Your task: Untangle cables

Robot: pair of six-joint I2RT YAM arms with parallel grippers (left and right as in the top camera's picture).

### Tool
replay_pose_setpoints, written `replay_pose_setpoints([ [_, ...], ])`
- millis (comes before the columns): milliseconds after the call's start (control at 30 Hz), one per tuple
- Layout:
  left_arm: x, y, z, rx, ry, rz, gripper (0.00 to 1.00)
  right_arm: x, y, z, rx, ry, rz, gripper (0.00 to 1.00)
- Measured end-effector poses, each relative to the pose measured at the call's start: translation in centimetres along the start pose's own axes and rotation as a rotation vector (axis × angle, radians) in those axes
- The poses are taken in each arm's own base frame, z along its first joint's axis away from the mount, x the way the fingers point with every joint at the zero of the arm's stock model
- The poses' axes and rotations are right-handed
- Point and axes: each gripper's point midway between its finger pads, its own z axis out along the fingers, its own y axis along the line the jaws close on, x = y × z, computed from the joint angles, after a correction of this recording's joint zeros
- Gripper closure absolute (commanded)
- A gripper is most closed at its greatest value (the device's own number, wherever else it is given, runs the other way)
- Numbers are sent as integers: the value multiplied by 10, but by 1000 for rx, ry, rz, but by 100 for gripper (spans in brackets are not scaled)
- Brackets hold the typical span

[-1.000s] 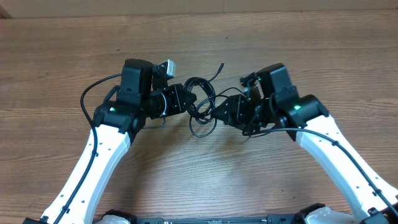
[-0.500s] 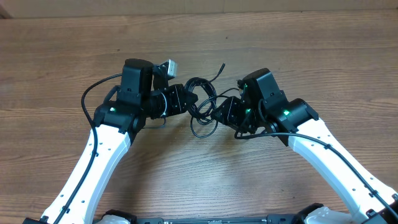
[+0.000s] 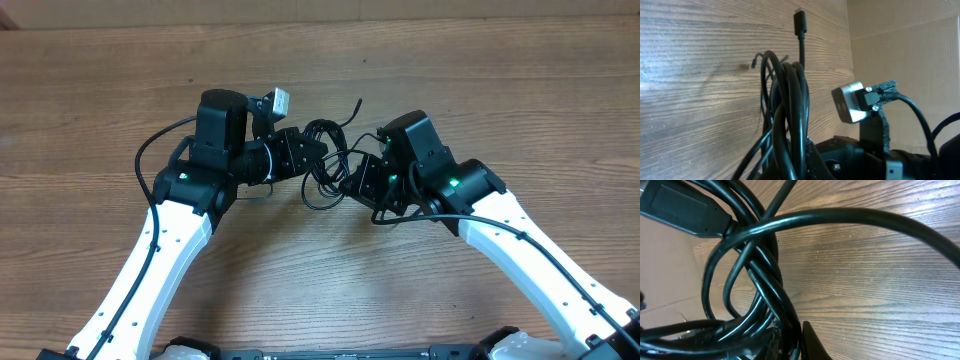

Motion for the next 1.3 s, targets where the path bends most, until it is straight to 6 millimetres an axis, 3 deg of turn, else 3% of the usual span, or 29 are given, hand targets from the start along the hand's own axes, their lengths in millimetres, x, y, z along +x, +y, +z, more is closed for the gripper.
replay_pose_setpoints([
  [167,3,0,2,15,23,-48,96,-1,-8,7,41,2,12,96],
  [467,2,2,-3,52,56,-259,96,-7,-16,3,114,-49,7,96],
  [667,6,-4,-6,102,104,-306,96,-12,-18,0,143,-88,1,96],
  [933,23,-5,-9,127,181,-248,96,-18,-27,-4,171,-107,21,96],
  [1300,48,1,-13,150,254,27,96,-19,-44,-13,181,-56,101,96],
])
